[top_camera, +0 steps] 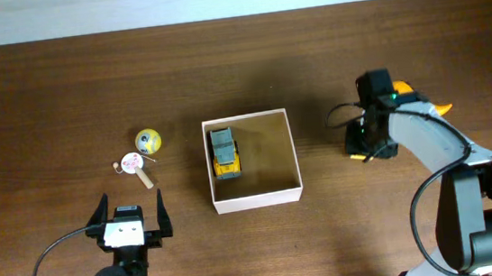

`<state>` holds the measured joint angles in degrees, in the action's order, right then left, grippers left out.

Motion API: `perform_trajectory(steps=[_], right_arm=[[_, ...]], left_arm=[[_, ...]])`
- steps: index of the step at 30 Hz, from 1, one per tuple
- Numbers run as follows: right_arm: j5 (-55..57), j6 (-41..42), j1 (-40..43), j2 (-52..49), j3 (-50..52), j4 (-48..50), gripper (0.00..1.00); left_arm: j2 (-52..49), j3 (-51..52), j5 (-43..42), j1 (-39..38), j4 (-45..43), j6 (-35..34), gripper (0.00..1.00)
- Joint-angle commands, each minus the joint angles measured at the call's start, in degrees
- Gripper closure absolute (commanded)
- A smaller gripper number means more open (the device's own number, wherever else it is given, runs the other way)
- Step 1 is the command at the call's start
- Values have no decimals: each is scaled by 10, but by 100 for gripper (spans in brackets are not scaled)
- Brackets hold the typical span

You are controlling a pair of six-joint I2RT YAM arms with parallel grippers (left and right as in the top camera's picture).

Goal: Pack container
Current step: 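Lift the cube with the right gripper and carry it over the box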

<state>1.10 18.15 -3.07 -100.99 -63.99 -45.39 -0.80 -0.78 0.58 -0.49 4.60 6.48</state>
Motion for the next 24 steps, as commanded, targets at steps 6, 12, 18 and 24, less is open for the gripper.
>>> perform_trajectory(steps=[6,12,18,24], right_arm=[[-96,-139,-3,0,-263,-160,58],[-273,-210,-14,0,-389,-245,58],[-341,-224,-74,0,-394,-253,57],[-303,-221,-153,-2,-393,-241,51]], left_arm=[[4,2,-7,-2,2,9,1],[4,2,-7,-2,2,9,1],[4,2,-7,-2,2,9,1],[4,2,-7,-2,2,9,1]])
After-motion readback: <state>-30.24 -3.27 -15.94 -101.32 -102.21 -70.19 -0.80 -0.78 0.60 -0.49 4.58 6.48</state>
